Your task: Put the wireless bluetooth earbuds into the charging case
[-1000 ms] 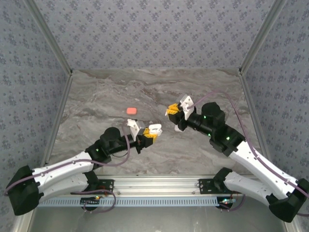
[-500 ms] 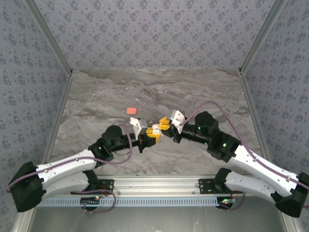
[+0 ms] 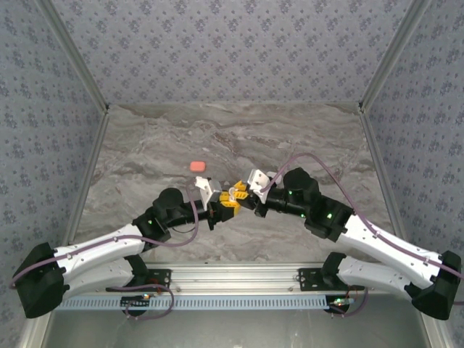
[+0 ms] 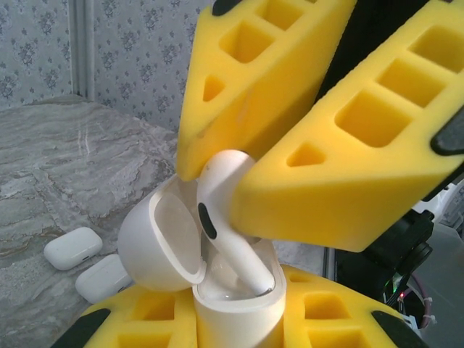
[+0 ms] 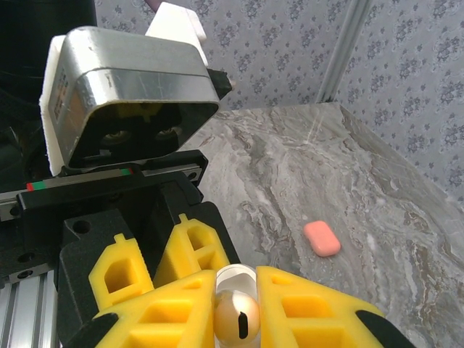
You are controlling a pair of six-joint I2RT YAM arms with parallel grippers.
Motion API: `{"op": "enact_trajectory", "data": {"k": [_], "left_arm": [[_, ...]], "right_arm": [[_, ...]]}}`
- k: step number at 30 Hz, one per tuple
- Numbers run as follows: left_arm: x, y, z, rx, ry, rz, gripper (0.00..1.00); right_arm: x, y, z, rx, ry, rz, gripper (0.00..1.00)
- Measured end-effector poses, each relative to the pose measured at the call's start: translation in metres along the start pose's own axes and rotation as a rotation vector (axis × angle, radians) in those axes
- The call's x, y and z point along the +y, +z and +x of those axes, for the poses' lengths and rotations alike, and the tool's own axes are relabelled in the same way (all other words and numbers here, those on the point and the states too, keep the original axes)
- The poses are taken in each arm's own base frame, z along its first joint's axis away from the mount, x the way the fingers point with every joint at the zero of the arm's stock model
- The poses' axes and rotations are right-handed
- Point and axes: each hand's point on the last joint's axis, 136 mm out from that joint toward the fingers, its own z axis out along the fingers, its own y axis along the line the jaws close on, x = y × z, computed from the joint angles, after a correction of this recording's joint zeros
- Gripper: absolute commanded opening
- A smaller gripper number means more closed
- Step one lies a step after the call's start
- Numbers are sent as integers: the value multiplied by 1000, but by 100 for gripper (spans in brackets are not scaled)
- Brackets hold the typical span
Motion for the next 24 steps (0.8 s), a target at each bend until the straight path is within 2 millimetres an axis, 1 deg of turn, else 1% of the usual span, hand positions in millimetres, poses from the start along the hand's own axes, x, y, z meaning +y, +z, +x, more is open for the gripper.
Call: {"op": "enact_trajectory", "data": {"k": [8,14,18,21,24], "left_arm": [[0,0,0,0,0,0,0],[-1,0,0,0,0,3,0],[-1,0,0,0,0,4,0],[0,0,0,0,0,2,0],[0,0,0,-1,1,3,0]], "right_arm": [[2,2,2,7,0,-14,22],[11,2,7,25,7,-64,31],[13,-1,1,19,24,-87,45],[13,-5,-11,-1,37,-99,55],[3,-14,-25,-34,71,-71,72]]}}
